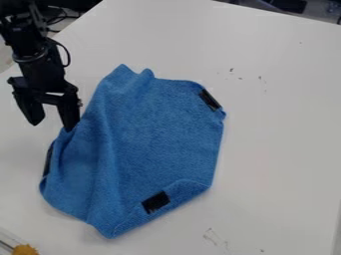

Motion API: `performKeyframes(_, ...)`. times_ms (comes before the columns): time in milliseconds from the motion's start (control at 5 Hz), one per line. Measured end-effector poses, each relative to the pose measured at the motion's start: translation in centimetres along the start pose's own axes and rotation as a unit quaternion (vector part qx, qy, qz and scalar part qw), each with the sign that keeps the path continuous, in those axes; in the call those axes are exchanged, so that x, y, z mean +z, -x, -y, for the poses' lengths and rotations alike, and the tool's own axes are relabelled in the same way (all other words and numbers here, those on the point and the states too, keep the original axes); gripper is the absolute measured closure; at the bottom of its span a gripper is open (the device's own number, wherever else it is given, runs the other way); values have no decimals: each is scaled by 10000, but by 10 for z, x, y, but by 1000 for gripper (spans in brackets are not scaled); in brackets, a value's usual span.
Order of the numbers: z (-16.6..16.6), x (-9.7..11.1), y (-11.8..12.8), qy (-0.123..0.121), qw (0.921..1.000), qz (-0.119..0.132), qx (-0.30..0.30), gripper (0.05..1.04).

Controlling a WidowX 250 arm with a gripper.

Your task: Move the cloth to the left edge of the table

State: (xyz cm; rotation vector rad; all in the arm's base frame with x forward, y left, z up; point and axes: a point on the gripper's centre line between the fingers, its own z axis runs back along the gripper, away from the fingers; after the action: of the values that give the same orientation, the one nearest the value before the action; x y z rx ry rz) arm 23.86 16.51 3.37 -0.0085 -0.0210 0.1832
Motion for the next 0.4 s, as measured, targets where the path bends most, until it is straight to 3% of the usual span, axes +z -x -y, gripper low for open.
performKeyframes(200, -8, -9, 5, 50, 10000, -57, 61, 137)
performKeyframes(400, -7, -14, 7, 124, 9998, -113, 76, 317)
